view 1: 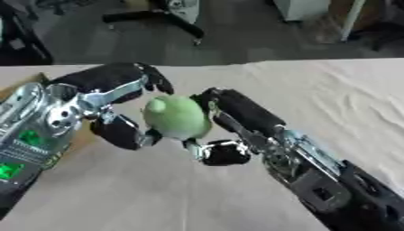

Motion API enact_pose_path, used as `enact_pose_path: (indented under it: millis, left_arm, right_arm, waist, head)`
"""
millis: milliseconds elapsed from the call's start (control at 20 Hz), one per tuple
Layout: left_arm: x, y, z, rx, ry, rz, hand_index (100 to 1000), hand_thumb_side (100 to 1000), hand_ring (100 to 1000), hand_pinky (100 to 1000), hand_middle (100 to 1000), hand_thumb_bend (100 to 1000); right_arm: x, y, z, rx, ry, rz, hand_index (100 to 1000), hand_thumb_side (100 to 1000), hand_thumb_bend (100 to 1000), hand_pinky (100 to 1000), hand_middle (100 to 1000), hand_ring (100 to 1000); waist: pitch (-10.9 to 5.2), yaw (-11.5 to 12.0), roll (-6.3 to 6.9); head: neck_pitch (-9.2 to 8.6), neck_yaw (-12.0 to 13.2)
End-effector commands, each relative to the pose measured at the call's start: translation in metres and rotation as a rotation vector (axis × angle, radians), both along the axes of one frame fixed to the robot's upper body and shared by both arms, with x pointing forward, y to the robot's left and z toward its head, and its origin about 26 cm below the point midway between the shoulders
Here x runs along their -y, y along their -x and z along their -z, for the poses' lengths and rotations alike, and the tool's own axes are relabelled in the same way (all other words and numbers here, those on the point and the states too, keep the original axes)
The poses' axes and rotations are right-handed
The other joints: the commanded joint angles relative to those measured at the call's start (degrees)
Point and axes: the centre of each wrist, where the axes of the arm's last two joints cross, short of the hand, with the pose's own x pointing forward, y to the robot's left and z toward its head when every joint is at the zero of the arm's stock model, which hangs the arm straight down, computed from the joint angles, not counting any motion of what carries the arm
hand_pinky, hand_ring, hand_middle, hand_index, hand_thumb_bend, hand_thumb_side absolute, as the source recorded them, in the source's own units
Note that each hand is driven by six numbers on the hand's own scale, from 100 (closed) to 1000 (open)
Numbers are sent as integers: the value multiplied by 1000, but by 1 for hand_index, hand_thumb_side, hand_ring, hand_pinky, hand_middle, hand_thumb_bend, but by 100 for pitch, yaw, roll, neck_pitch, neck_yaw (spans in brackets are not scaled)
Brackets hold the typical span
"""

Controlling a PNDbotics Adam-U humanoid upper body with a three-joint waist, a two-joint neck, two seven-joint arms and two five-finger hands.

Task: Pick up the objects with one hand, pass them to the other hand, and then place them into the box on the other side of the table.

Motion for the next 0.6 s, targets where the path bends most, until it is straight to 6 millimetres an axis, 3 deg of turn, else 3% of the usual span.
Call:
enact_pose_path:
  millis: [50, 300, 600]
  left_arm:
    - [3, 3, -9, 15, 11, 16, 839, 100, 817, 782, 771, 356]
    - [3, 2, -8, 8, 15, 15, 829, 100, 812, 779, 757, 299]
    - [1, 12, -16, 5, 40, 43, 826, 103, 807, 770, 754, 295]
  right_arm:
    - [-1, 6, -10, 35, -9, -20, 564, 259, 100, 699, 383, 506]
    - [-1, 6, -10, 34, -11, -21, 564, 259, 100, 699, 383, 506]
    - [0, 5, -8, 25, -7, -11, 562, 260, 100, 696, 382, 498]
  waist:
    - [-77, 1, -5]
    - [-74, 4, -12]
    - [-68, 16, 2]
  head:
    - [-22, -15]
    - [-26, -18]
    - [-3, -41]
